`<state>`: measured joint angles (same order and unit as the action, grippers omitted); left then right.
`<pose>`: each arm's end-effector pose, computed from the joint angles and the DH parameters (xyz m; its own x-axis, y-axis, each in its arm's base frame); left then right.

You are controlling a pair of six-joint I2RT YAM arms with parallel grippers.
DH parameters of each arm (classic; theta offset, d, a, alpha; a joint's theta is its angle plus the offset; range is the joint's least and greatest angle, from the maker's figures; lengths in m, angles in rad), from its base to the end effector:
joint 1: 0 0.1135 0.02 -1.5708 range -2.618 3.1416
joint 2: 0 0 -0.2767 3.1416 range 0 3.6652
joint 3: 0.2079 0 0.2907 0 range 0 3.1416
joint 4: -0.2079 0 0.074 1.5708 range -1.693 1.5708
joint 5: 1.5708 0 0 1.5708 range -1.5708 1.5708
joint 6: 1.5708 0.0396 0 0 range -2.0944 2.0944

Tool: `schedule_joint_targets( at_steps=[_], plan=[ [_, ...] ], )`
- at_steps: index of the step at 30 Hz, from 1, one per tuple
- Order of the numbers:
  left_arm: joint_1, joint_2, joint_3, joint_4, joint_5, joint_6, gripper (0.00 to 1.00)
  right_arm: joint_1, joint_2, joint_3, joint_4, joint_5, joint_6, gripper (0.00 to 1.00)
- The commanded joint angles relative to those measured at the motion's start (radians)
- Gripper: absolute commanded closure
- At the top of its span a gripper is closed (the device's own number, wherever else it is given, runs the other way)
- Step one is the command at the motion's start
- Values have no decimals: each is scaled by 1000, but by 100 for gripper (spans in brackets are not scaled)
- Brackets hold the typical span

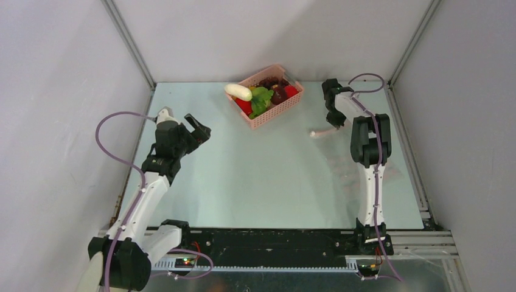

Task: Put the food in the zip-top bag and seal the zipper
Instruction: Pick up the zipper food storage bag at the center of the board.

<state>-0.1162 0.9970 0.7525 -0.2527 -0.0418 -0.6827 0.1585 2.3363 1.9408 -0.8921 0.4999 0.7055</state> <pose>0.2586 -0.0285 0.2811 -0.4176 -0.5859 -0.6945 -0.2373 0.8082 -0.5390 0.5241 0.0645 0.1544 -0.7259 0.4603 -0.5112 0.6100 0.7741 -0.1692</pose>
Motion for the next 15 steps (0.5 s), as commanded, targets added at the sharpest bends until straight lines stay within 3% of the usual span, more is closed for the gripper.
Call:
schedule_joint_targets(
  at_steps=[1, 5, 11, 15],
  plan=[
    [-8, -33, 20, -1, -9, -22, 2, 44, -128, -88, 155, 0, -145, 100],
    [-16, -28, 28, -13, 22, -36, 2, 120, -255, -170, 264, -31, -309, 100],
    [-87, -32, 23, 33, 135, -44, 2, 270, -602, -494, 468, -380, -473, 100],
    [-170, -23, 25, 81, 234, -33, 2, 369, -817, -692, 542, -626, -482, 100]
  ],
)
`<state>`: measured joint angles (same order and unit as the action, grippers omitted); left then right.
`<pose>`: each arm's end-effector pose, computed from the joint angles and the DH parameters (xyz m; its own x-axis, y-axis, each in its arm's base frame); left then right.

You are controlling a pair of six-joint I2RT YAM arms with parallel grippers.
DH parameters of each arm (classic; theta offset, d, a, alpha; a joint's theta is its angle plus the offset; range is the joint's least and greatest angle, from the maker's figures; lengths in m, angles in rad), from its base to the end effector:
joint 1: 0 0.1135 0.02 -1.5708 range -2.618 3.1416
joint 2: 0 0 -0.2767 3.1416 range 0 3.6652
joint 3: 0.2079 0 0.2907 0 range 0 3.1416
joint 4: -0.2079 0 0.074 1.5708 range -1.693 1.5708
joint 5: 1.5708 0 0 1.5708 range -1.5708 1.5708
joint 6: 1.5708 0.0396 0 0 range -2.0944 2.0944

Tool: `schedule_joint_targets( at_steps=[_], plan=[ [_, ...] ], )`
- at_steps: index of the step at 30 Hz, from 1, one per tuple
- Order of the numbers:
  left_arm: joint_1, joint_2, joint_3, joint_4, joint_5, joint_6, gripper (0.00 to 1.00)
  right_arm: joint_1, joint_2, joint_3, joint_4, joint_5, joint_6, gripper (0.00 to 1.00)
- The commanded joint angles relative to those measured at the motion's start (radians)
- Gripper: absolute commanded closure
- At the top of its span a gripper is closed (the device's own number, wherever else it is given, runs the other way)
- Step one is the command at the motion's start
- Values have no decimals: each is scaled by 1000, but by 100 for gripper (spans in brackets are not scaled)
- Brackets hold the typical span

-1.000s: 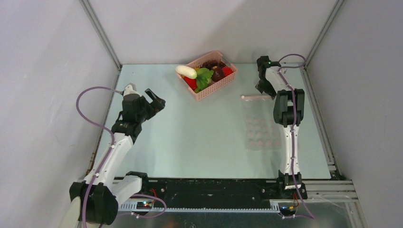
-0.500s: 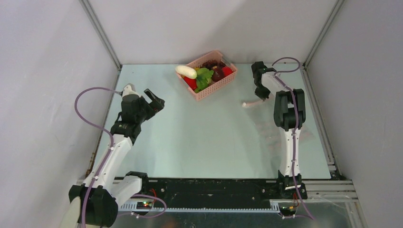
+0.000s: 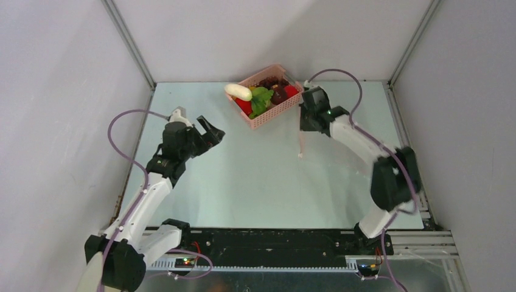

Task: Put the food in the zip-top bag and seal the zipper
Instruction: Pick up the zipper food storage bag at the center of the board, then open the zipper of the food storage bag at the center of the board.

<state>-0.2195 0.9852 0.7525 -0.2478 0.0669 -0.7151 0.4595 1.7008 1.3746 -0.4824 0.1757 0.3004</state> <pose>0.2516 -0.0588 0.2844 -0.5210 -0.5541 -0.6493 -0.0881 0.7915 -0.6048 0.3818 0.1812 0.2718 -0.7165 -0.0295 -0.6970 -0.1219 0.9890 0.0836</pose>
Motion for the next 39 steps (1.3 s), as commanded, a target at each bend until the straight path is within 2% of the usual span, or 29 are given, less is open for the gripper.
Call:
schedule_joint_targets(
  at_steps=[1, 4, 7, 12, 17, 22, 34, 39],
  plan=[
    [-95, -8, 24, 101, 166, 1, 2, 86, -241, -186, 166, -350, -83, 100],
    [-142, 2, 12, 161, 251, -4, 2, 181, -341, -296, 261, -544, -104, 100],
    [-185, -2, -4, 221, 320, -18, 2, 247, -425, -377, 346, -600, -124, 100],
    [-254, -25, -12, 233, 306, -19, 2, 334, -460, -394, 392, -455, -68, 100],
    [-322, -27, 13, 87, 202, 31, 2, 396, -465, -394, 426, -355, -33, 100],
    [-336, -56, 17, -27, 75, 87, 2, 426, -480, -394, 444, -244, 13, 100],
    [-378, -24, 14, 24, 3, 2, 0, 493, -491, -381, 514, -137, 31, 100],
    [-408, 17, 43, 21, -33, -13, 9, 525, -477, -376, 542, -95, 35, 100]
  ],
)
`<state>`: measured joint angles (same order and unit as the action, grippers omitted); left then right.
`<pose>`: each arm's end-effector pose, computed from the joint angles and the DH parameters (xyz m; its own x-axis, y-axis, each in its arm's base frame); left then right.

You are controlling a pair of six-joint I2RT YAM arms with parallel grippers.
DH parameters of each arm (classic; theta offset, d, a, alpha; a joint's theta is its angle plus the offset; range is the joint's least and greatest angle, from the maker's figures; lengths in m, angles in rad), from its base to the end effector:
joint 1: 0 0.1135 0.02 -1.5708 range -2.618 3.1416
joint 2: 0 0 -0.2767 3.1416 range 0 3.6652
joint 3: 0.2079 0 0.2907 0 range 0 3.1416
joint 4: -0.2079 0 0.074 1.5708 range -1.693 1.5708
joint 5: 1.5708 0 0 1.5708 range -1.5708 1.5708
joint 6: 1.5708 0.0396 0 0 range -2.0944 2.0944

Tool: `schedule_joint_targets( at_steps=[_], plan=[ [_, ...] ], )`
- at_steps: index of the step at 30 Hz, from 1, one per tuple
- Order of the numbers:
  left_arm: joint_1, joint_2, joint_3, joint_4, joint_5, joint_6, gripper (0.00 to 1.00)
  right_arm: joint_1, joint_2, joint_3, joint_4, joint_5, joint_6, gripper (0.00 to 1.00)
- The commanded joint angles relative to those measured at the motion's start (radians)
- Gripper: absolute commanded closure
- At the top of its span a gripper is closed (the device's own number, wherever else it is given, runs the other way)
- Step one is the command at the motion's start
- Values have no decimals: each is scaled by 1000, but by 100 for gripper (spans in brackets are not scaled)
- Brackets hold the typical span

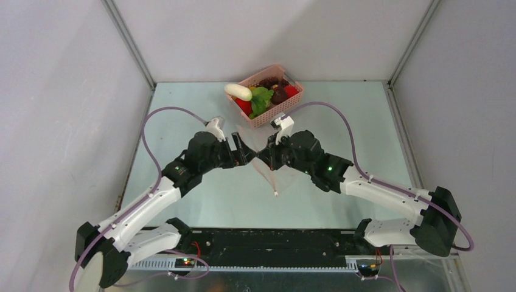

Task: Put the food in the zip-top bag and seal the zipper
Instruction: Open the zipper of the food storage bag at the center of the board.

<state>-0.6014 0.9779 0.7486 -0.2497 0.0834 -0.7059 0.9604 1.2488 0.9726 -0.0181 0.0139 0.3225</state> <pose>0.2098 -0.1480 0.2845 -0.6945 -0.3074 -0.6505 0.2290 0.7627 -0.6049 0.1903 0.2711 0.3232 -0.4150 -0.0403 -0.9089 -0.7172 0.6293 0.2995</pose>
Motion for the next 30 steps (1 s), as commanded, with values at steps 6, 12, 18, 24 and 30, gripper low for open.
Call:
schedule_joint_targets(
  at_steps=[6, 12, 18, 24, 30],
  plan=[
    [-45, 57, 59, 12, -79, -41, 31, 41, -49, 26, 98, 136, 11, 100],
    [-49, 41, 129, -148, -266, -16, 86, 40, -93, 26, 32, 198, -26, 100],
    [-50, -60, 279, -397, -627, 31, 100, 37, -164, 27, -54, 326, -92, 100],
    [-50, -64, 505, -622, -779, 68, 100, 38, -109, 84, -52, 364, -72, 100],
    [-50, -49, 655, -861, -963, 72, 96, 37, 3, 148, -1, 421, 24, 100]
  ],
)
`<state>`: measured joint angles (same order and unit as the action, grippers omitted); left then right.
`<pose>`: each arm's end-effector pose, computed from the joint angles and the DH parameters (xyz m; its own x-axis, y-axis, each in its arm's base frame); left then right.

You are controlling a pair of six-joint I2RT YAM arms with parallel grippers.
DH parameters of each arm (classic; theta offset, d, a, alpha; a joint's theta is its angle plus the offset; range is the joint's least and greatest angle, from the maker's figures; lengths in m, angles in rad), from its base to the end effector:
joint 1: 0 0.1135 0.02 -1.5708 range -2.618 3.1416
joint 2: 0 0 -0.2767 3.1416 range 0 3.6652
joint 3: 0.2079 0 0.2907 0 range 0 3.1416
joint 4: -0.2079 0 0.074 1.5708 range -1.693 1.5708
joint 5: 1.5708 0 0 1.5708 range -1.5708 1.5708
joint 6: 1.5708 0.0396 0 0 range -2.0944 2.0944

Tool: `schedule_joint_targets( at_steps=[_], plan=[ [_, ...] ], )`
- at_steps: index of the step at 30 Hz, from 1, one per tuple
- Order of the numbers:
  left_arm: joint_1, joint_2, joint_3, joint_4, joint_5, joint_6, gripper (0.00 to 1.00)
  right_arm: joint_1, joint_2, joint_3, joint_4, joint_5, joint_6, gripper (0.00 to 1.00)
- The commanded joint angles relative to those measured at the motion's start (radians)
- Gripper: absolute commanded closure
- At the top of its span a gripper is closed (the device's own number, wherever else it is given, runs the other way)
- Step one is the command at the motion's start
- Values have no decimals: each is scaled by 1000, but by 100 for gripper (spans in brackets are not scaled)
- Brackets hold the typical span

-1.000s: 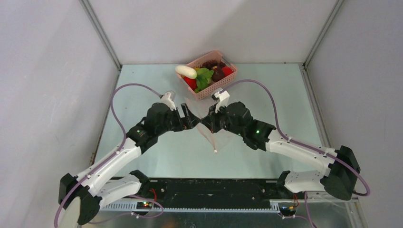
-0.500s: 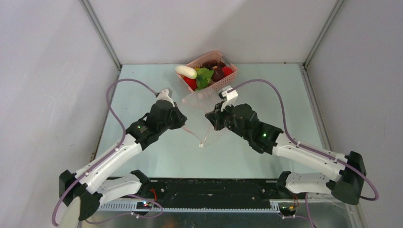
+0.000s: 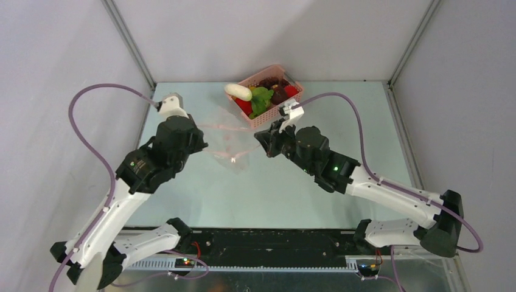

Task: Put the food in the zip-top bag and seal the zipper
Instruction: Open the zipper of the food storage bag at the center of the board.

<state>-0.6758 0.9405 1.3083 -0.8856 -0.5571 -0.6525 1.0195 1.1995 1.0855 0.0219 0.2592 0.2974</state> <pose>0.1647 -0.1052 0.4420 -0.4116 -0.3306 -0.8493 -0.0974 0.9425 -0.3196 0.1767 0.2680 0.3883 -0.2482 0.1372 -0.9590 -0.6453 0.7149 0.2693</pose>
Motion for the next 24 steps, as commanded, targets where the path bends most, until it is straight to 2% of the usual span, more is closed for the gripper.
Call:
schedule_joint_targets(
  at_steps=[1, 4, 6, 10, 14, 17, 19, 21, 24],
  plan=[
    [25, -8, 117, -244, -347, 20, 95, -24, 75, 37, -38, 173, 66, 100],
    [24, 10, 160, -294, -351, 52, 92, -25, 131, 41, 43, 117, 154, 100],
    [25, 27, 157, -267, -329, 100, 92, -23, 177, 52, 64, 43, 204, 100],
    [25, 70, 77, -84, -70, 220, 92, -20, 238, 54, 80, -41, 255, 99],
    [25, 195, 21, 43, 92, 249, 94, -30, 257, 53, 2, 12, 283, 90],
    [25, 262, -24, 142, 189, 252, 95, -57, 279, 53, -111, 39, 307, 87],
    [25, 309, -47, 174, 227, 246, 96, -80, 301, 53, -158, 36, 327, 80],
    [25, 347, -56, 190, 242, 242, 98, -102, 321, 53, -194, 31, 336, 56],
    [24, 384, -63, 211, 254, 232, 100, -111, 330, 53, -199, 40, 311, 43]
  ],
)
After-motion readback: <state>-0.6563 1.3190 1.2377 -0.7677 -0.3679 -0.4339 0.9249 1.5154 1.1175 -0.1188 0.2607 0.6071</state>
